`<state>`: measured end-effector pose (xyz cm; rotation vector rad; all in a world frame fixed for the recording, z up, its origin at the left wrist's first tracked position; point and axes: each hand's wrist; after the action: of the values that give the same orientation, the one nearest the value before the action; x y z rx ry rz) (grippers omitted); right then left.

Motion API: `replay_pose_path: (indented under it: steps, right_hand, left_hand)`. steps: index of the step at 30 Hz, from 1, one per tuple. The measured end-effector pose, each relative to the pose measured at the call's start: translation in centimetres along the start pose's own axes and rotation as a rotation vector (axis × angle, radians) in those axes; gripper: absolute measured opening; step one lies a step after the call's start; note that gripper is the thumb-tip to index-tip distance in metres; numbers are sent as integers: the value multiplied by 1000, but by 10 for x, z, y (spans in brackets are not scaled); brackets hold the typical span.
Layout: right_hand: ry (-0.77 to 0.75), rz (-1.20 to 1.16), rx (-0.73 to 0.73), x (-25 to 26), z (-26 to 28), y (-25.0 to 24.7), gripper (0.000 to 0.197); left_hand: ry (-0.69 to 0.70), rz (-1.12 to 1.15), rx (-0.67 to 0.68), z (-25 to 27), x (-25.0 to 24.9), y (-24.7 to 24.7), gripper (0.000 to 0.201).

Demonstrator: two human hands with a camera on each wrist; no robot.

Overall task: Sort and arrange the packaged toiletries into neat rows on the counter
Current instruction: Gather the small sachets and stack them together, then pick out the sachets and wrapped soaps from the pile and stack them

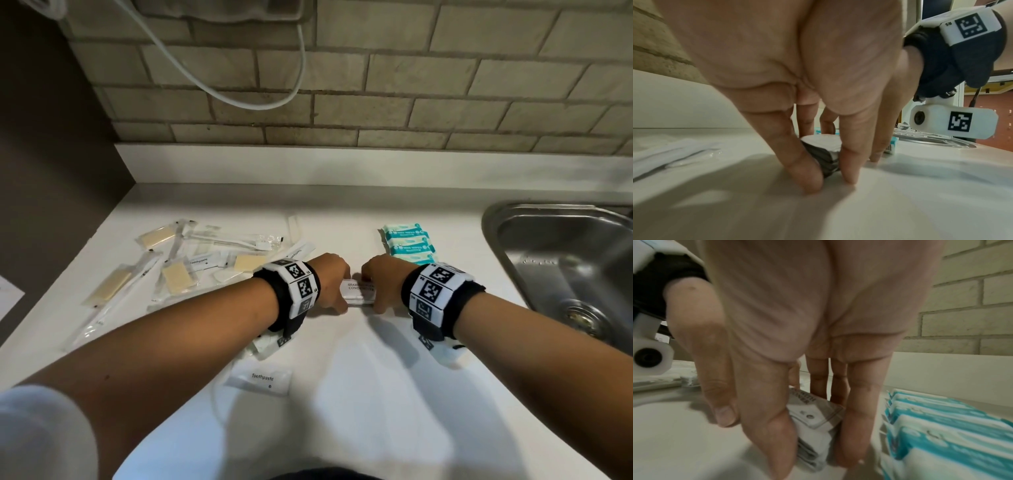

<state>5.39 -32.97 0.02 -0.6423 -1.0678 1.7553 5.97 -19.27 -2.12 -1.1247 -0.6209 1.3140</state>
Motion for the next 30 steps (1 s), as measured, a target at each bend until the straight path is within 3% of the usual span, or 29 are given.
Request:
replay_pose_path:
  steps: [7,10,12,14,17,22,27,30]
  right_hand:
    - [17,98,20,1,12,-9,59]
    - [-23,177,-122,17,25,-22,56]
    - [-144,134,-221,39,31,-27,46]
    - [-309,35,-203,65,34,-25,43]
    - [-472,-41,-76,101,28,-7,45]
    - [-482,-45,-15,134,15,21,48]
    - [-446,-121,4,140,7,21,37]
    - [-420,-203,30,138,2,25,34]
  left_hand:
    - [66,138,-18,11,17,-12,72]
    - [33,226,-82,18,38,-31,50]
    - [-25,265,-164,18,57,-42,33]
    - [-80,236,-221,13,72,-47,27]
    - [-134,135,-230,3,81,-49,33]
    - [-199,-32,-155,-13,85,-38,47]
    - [-212,-85,-158,-19,79,-35,35]
    - [-196,-142,-88,-18,72,-36,24]
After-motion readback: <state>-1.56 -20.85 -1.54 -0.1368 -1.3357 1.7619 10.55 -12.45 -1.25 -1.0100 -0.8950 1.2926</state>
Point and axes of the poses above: each hand's wrist, its own z-axis away from the middle knuckle, its own y-axis out of the palm, x = y × z, and after that the axes turned 7 degrees about -y, right-handed
